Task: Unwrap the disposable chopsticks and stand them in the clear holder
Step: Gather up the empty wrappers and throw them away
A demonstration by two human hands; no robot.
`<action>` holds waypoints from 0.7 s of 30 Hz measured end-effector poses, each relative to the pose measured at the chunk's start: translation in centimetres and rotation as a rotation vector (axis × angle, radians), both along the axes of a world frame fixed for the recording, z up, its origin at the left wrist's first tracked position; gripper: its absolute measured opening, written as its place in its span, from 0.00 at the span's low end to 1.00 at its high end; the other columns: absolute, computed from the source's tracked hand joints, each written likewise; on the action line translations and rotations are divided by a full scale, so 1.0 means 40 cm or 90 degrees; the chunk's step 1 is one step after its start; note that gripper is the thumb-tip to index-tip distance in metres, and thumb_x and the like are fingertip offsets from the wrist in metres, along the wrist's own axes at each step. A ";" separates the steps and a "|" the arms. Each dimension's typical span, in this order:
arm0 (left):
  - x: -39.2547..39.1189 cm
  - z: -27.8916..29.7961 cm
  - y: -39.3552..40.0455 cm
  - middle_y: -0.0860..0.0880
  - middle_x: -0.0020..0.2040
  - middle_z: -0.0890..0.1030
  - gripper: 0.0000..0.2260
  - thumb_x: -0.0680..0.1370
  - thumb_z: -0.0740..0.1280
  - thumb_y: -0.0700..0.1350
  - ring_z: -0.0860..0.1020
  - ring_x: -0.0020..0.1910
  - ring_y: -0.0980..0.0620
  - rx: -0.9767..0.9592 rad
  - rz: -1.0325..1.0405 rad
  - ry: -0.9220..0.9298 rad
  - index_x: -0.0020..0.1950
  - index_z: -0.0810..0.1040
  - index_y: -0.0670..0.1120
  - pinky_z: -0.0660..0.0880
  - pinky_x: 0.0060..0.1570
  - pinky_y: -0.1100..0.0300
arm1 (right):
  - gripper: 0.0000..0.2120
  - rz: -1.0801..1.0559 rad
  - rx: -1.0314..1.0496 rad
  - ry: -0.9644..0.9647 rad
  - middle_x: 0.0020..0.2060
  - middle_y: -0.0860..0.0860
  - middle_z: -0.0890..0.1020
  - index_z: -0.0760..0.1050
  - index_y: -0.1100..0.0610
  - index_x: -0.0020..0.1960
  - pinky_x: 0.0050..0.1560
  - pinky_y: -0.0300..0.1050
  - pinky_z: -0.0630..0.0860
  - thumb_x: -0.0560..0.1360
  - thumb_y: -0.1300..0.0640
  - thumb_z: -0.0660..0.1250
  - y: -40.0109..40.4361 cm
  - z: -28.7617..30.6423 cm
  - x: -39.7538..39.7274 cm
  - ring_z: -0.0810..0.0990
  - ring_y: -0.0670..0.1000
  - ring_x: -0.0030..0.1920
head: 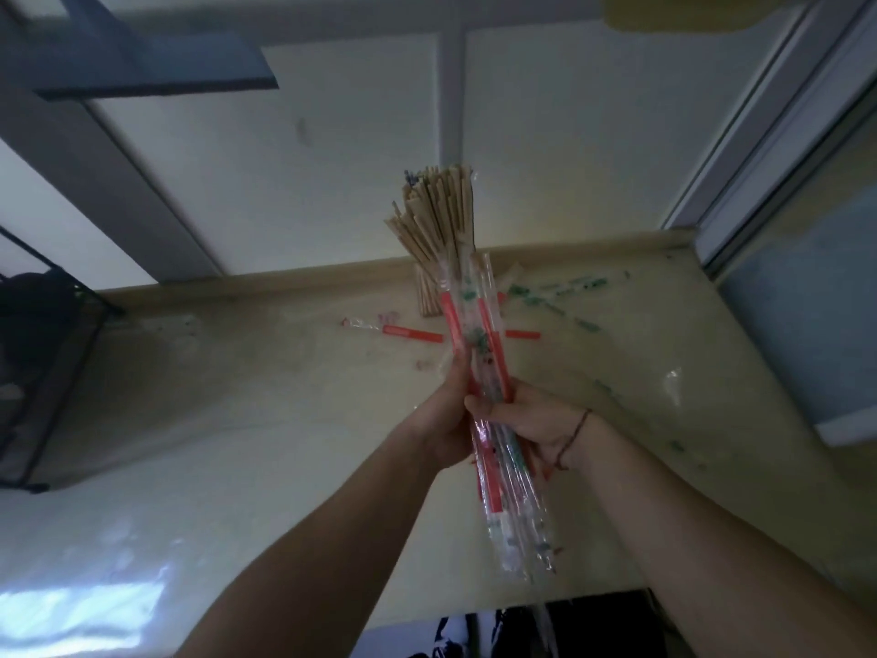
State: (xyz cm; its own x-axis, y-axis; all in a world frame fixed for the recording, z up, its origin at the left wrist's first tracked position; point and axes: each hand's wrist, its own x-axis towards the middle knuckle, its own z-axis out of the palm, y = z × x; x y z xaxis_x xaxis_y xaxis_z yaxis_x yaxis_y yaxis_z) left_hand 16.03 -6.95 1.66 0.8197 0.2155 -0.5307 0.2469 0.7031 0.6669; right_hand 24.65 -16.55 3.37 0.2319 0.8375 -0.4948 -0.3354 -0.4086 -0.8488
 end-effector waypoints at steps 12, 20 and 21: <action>-0.023 0.038 0.039 0.47 0.62 0.80 0.30 0.71 0.73 0.58 0.79 0.60 0.52 0.121 -0.081 -0.022 0.68 0.73 0.44 0.75 0.58 0.58 | 0.11 -0.099 -0.095 -0.085 0.39 0.64 0.83 0.81 0.66 0.52 0.38 0.48 0.79 0.71 0.64 0.71 0.044 0.008 0.008 0.81 0.57 0.36; -0.064 0.009 0.138 0.44 0.65 0.78 0.29 0.75 0.71 0.53 0.77 0.60 0.45 0.118 -0.028 0.063 0.73 0.69 0.45 0.69 0.66 0.47 | 0.03 -0.162 -0.144 0.113 0.40 0.58 0.85 0.79 0.64 0.46 0.45 0.50 0.82 0.74 0.65 0.67 -0.004 0.004 0.113 0.84 0.56 0.40; -0.073 -0.003 0.149 0.45 0.62 0.79 0.25 0.77 0.69 0.50 0.79 0.56 0.46 0.152 0.013 0.094 0.72 0.70 0.45 0.73 0.61 0.49 | 0.04 -0.172 -0.142 0.115 0.38 0.58 0.84 0.79 0.63 0.43 0.42 0.48 0.82 0.75 0.65 0.66 -0.012 0.000 0.124 0.84 0.56 0.38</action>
